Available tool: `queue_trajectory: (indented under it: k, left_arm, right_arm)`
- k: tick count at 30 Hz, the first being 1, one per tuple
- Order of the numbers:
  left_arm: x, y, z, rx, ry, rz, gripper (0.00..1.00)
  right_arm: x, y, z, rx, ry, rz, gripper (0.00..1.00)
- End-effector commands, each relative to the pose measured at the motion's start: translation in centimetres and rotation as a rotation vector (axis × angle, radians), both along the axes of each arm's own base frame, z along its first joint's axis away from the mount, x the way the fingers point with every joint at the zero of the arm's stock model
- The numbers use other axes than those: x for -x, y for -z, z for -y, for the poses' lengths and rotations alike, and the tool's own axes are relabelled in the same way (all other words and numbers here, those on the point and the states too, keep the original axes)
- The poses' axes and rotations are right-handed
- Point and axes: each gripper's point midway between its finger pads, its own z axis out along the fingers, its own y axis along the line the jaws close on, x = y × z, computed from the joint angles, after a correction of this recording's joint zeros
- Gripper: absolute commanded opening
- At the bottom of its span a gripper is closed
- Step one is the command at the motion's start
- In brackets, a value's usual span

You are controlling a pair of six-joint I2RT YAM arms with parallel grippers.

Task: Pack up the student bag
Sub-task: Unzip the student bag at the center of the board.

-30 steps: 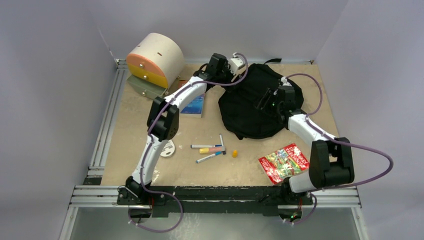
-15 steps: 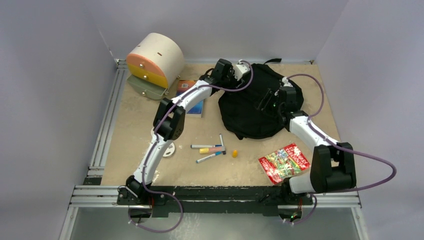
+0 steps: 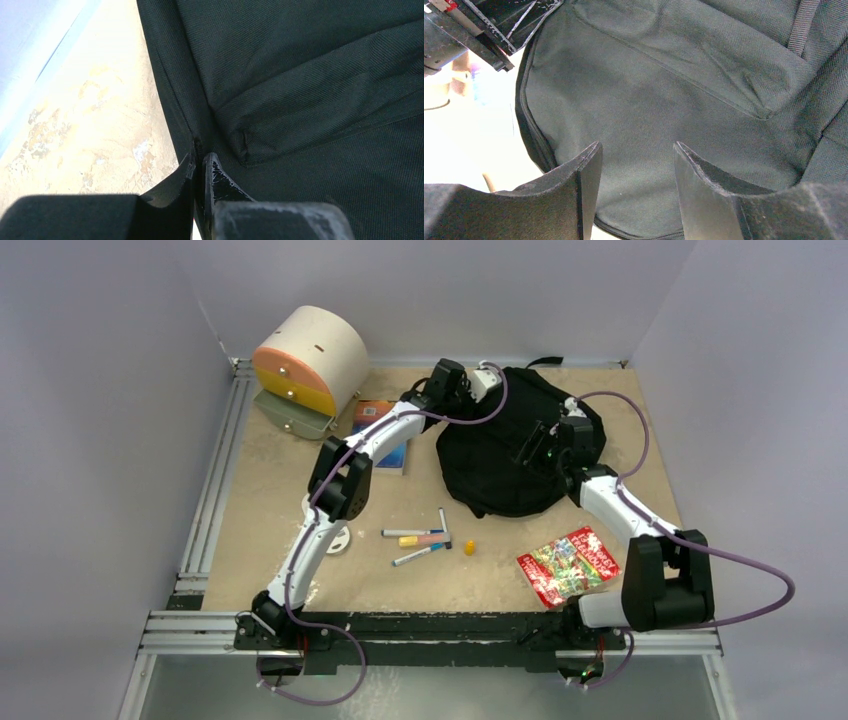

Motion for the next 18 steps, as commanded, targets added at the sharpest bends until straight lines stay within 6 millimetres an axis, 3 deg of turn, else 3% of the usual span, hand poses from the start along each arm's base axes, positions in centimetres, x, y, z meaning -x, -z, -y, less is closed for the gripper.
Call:
queue_trajectory:
  k: [1, 7, 18]
  left_arm:
    - [-0.6, -5.0, 0.5, 0.076, 0.008, 0.075, 0.0]
    - [0.2, -6.8, 0.7, 0.107, 0.025, 0.083, 0.0]
    - [0.6, -6.1, 0.7, 0.104, 0.031, 0.056, 0.13]
  right_arm:
    - [-0.4, -0.5, -0.2, -0.007, -0.003, 0.023, 0.56]
    - [-0.5, -0.2, -0.4, -0.02, -0.007, 0.02, 0.56]
    - [-0.2, 0.1, -0.4, -0.021, -0.008, 0.015, 0.56]
